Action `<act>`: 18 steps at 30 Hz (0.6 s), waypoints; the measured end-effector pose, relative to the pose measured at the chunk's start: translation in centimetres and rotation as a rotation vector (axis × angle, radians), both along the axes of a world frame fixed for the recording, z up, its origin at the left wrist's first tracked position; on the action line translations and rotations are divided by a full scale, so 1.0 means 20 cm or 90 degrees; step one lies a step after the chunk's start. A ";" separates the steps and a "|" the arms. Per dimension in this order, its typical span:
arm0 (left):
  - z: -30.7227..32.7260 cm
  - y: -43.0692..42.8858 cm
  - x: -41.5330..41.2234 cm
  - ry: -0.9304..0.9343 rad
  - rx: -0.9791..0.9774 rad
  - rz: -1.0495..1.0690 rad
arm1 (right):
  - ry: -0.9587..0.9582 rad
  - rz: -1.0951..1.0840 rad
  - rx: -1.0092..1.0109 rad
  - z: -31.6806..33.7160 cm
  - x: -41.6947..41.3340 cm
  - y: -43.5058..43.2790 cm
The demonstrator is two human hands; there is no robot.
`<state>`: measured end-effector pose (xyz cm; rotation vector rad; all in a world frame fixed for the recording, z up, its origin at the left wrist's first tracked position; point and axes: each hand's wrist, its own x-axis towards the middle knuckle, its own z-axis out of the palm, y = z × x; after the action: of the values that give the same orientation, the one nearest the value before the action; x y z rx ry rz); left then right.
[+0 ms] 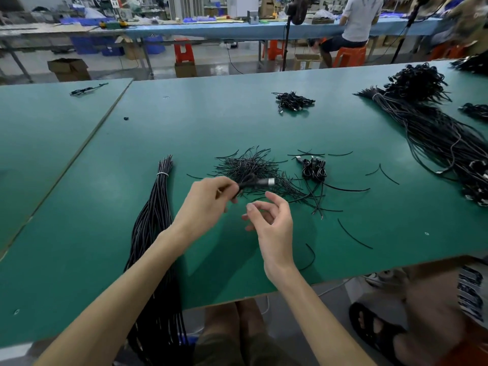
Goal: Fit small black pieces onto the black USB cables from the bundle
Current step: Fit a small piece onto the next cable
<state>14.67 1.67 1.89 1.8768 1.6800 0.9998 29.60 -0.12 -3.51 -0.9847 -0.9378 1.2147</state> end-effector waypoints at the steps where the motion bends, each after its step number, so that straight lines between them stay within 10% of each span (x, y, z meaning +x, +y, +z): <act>1: 0.03 0.04 0.02 -0.087 -0.045 0.011 | -0.013 0.003 -0.001 0.00 0.00 0.00; 11: 0.19 0.54 0.50 -0.231 -0.230 0.067 | -0.186 0.088 0.031 -0.01 -0.01 0.01; 18: 0.08 0.58 0.75 -0.115 -0.251 -0.054 | -0.181 0.118 0.058 -0.02 0.01 0.00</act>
<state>29.61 13.19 3.52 1.5391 1.5451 0.7167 29.87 -0.08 -3.82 -1.0312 -1.3211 1.1918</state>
